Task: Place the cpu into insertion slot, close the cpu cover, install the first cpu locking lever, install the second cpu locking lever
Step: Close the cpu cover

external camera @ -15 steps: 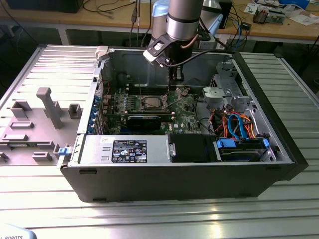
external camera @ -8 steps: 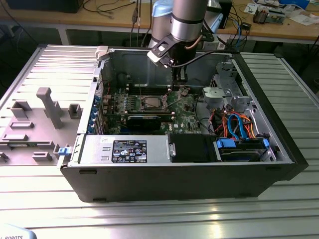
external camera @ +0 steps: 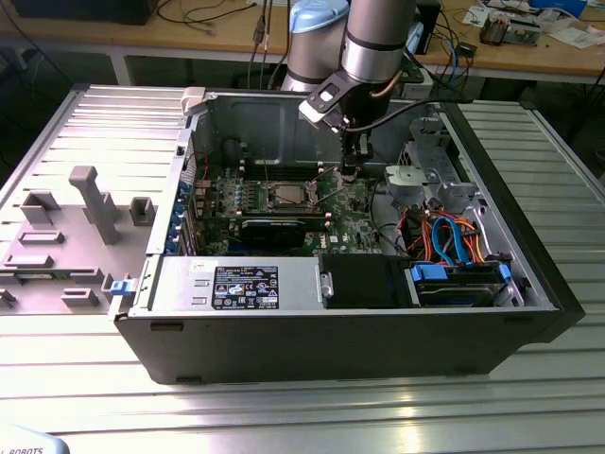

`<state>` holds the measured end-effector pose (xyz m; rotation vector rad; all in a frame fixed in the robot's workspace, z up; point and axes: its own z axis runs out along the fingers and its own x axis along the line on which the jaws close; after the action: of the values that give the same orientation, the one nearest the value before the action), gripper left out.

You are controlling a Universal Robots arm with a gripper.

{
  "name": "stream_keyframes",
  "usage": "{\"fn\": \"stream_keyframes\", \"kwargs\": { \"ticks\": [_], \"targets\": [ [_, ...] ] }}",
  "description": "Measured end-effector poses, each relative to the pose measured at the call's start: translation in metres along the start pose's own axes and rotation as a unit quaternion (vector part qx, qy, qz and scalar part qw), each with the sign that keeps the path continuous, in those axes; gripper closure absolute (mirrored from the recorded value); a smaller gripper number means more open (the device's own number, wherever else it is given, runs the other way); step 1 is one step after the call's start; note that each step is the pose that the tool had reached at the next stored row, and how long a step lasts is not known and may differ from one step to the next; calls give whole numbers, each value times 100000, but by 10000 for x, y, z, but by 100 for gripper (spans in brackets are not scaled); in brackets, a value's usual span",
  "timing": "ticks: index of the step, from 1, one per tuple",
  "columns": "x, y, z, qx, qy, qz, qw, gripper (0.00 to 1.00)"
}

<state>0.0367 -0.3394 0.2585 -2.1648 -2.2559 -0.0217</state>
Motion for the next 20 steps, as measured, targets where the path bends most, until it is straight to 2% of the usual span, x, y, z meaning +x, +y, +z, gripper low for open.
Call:
{"fn": "stream_keyframes", "kwargs": {
  "ticks": [4,6,7,9,11,17,20],
  "targets": [
    [-3,90,10,-1,1,-6,100000,89],
    [-5,108,24,1,-8,-3,100000,89],
    [-5,112,52,-5,2,1,100000,89],
    [-6,114,108,0,-5,11,100000,89],
    [-7,115,136,-5,21,2,100000,89],
    [-5,73,137,-16,318,4,99999,89],
    [-5,69,136,-17,357,3,99999,89]
  ]
}}
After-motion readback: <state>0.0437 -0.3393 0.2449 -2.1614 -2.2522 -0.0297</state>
